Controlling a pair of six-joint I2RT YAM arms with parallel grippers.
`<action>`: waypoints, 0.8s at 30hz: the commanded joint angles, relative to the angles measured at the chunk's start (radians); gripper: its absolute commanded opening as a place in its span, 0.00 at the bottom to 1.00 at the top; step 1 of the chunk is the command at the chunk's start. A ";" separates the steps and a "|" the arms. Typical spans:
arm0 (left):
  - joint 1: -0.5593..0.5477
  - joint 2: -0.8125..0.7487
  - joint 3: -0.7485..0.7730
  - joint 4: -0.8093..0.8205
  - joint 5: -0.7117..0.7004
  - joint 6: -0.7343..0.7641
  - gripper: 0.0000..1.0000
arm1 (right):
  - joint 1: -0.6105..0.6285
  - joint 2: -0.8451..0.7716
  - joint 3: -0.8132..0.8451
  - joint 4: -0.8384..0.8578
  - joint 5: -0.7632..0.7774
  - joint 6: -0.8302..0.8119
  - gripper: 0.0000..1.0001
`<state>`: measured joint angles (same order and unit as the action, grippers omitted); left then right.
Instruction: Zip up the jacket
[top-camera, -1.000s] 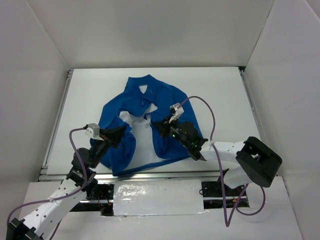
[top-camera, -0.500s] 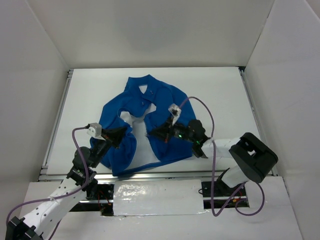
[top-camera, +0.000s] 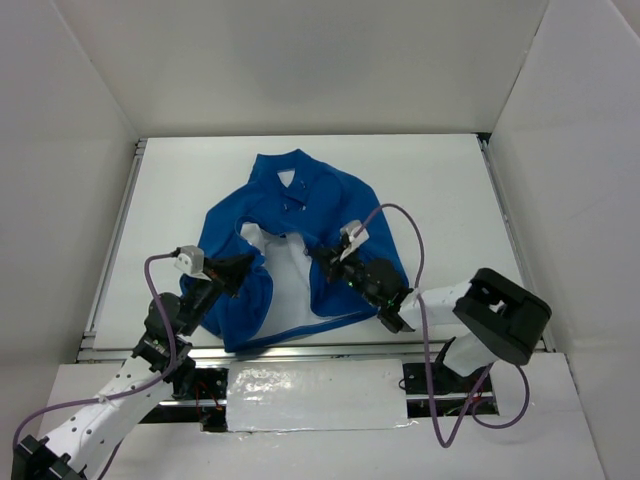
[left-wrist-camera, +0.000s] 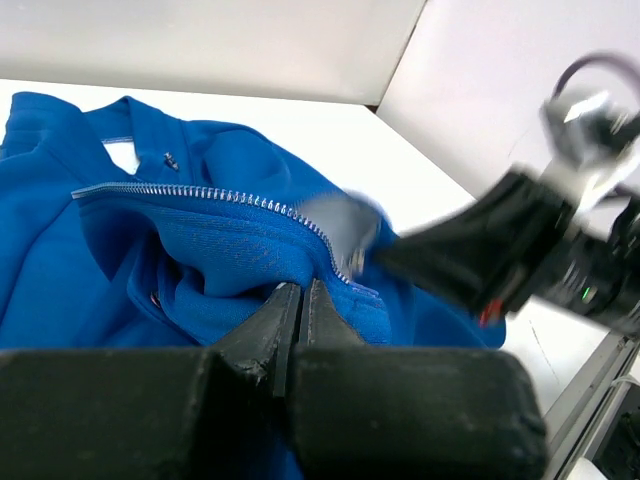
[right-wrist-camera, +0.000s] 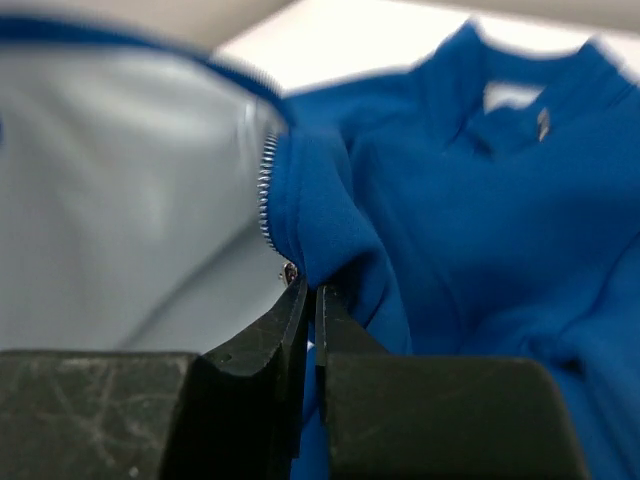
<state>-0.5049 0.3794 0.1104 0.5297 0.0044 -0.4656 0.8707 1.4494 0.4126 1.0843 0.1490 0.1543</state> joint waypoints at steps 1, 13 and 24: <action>-0.001 0.006 0.052 0.047 0.012 0.038 0.00 | 0.005 0.086 -0.064 0.682 -0.092 -0.059 0.00; -0.001 0.035 0.052 0.081 0.100 0.048 0.00 | -0.007 0.025 -0.083 0.666 -0.244 0.105 0.00; -0.001 0.115 0.063 0.263 0.339 0.002 0.00 | -0.120 -0.121 0.020 0.480 -0.669 0.511 0.00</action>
<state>-0.5049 0.4877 0.1204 0.6342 0.2443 -0.4515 0.7948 1.3212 0.3737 1.2861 -0.3176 0.5076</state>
